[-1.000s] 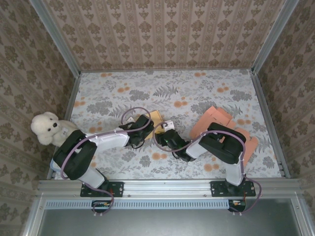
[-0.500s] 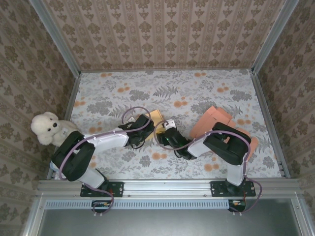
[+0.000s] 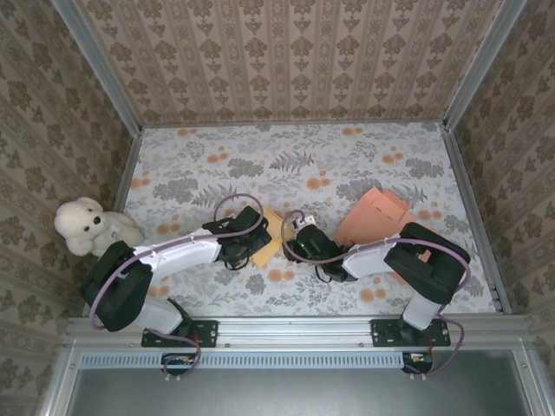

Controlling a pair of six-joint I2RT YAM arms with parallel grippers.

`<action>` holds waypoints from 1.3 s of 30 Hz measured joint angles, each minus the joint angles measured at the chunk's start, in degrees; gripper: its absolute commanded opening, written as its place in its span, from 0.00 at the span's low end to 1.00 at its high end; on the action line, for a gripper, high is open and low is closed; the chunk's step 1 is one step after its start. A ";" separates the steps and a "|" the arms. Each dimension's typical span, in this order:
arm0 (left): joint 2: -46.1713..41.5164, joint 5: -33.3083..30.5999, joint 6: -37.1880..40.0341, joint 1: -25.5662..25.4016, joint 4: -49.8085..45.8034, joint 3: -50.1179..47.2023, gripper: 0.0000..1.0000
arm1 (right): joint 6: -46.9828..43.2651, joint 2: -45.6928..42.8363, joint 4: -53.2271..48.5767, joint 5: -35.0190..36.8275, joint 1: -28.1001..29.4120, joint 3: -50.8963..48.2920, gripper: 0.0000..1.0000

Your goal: Fold the paper box

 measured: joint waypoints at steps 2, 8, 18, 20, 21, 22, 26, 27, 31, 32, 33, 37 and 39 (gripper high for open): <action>-1.95 -0.55 1.16 -0.04 -1.75 -0.17 0.90 | 0.57 -2.32 -2.78 -0.87 -0.07 0.00 0.57; -11.82 -4.11 10.69 0.04 -1.22 -2.45 0.92 | 4.00 -9.97 -10.43 -1.95 -0.72 0.00 0.45; -12.59 7.63 38.99 20.63 20.48 -7.23 0.92 | 13.18 -9.92 -15.82 -8.55 -5.25 2.67 0.00; -8.26 12.33 42.34 24.20 24.79 -6.84 0.93 | 15.02 -8.87 -15.21 -9.88 -6.64 2.67 0.00; -6.12 14.60 43.65 25.24 27.12 -6.73 0.93 | 15.78 -8.11 -14.69 -10.86 -7.52 2.67 0.00; -4.11 16.76 44.68 25.97 29.51 -6.71 0.93 | 16.57 -7.17 -13.99 -12.02 -8.41 2.69 0.00; 2.58 23.47 46.66 26.67 36.98 -6.38 0.91 | 18.75 -2.45 -10.54 -17.49 -11.58 2.71 0.00; 3.87 24.79 46.97 26.56 38.60 -6.32 0.91 | 19.37 -1.20 -9.44 -18.88 -12.11 2.71 0.00; 6.49 27.12 47.69 25.05 42.45 -6.32 0.89 | 20.68 1.36 -6.14 -22.18 -12.92 3.52 0.00; 6.75 27.21 47.80 24.52 42.97 -6.32 0.89 | 20.90 1.99 -5.62 -22.56 -12.92 3.78 0.00; 7.04 27.21 47.84 23.82 43.60 -6.32 0.88 | 21.07 2.34 -4.94 -22.93 -12.92 3.82 0.00; 7.96 26.16 48.19 20.15 44.22 -6.32 0.87 | 21.55 3.15 -3.30 -23.76 -13.03 3.82 0.00; 8.31 25.29 48.22 18.25 44.19 -6.29 0.87 | 21.81 3.50 -2.56 -23.98 -13.03 3.82 0.00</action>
